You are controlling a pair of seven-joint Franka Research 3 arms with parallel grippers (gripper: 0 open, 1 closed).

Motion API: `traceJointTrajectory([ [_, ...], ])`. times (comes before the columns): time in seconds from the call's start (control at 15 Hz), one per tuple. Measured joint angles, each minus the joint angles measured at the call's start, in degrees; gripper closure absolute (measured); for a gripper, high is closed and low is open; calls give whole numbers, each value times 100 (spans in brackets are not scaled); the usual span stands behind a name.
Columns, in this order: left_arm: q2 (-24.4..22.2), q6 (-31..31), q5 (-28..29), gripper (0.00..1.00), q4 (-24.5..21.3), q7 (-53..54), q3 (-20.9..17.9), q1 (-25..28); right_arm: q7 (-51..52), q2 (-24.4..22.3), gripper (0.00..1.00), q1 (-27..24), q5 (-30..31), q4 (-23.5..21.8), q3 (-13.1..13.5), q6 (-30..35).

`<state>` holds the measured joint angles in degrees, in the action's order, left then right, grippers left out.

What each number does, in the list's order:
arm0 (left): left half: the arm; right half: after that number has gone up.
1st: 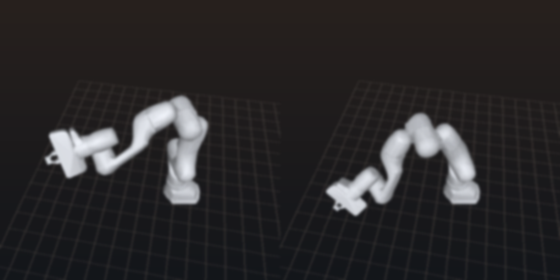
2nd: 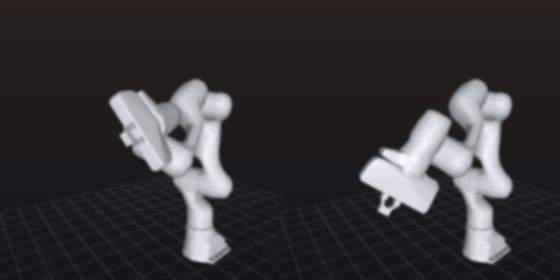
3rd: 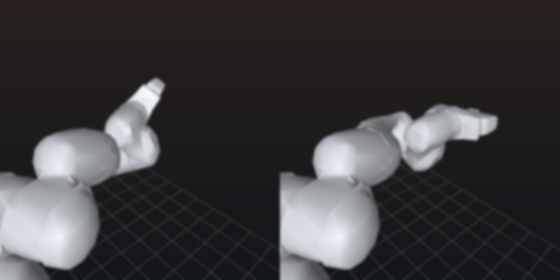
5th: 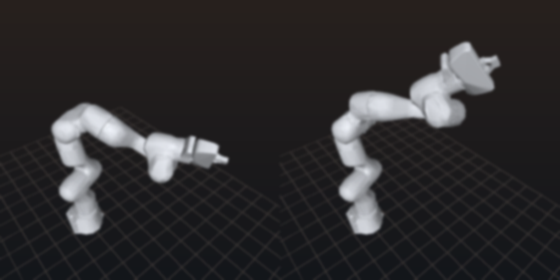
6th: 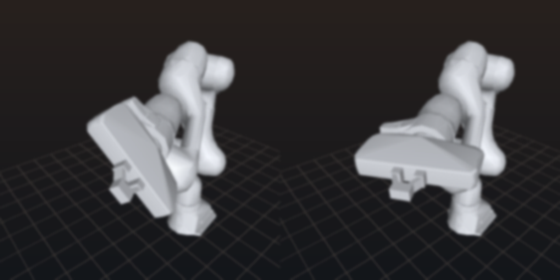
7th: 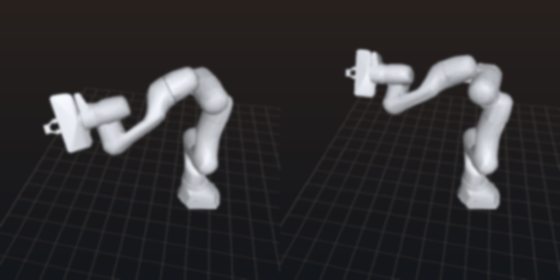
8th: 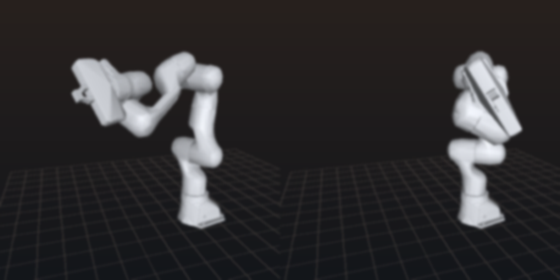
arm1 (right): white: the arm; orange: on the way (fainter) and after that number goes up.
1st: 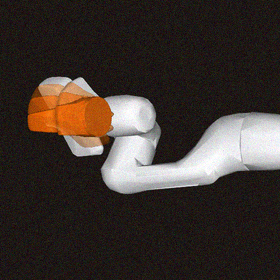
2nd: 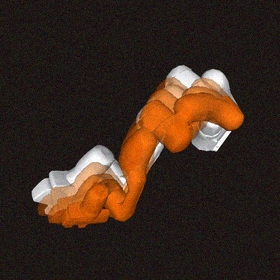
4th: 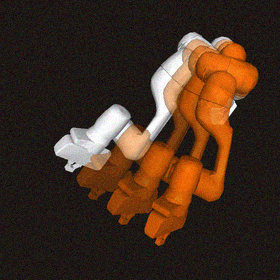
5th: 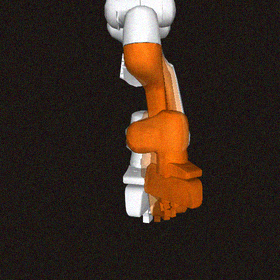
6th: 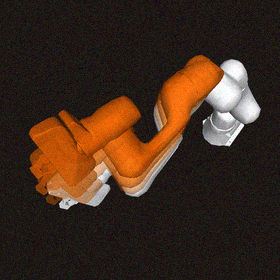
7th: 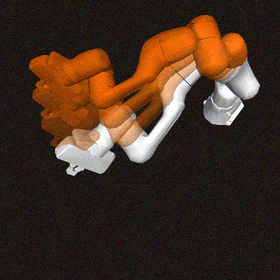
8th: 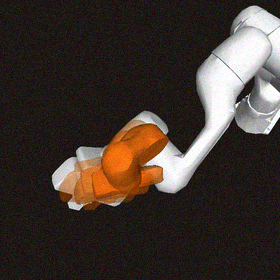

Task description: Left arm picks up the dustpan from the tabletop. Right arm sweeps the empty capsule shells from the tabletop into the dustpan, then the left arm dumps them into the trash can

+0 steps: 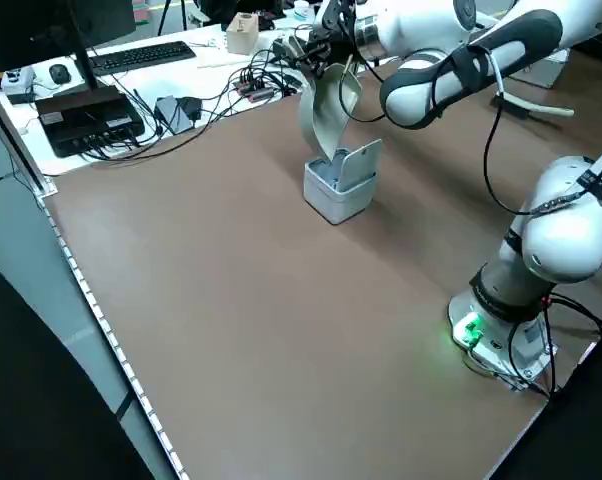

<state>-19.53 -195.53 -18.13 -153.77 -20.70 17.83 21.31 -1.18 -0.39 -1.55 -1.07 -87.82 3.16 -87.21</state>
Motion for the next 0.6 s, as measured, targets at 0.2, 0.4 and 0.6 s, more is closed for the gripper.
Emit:
traceJointTrajectory([
  [0.2,61,12,0,67,24,0,1,8,-11,-1,2,0,-6,21,-22,-40],
  [0.4,264,279,0,67,287,-2,-1,84,-13,-2,2,0,-7,121,-22,-46],
  [0.6,471,1187,-6,67,841,-35,-15,200,-13,-1,2,0,-8,134,-36,-68],
])
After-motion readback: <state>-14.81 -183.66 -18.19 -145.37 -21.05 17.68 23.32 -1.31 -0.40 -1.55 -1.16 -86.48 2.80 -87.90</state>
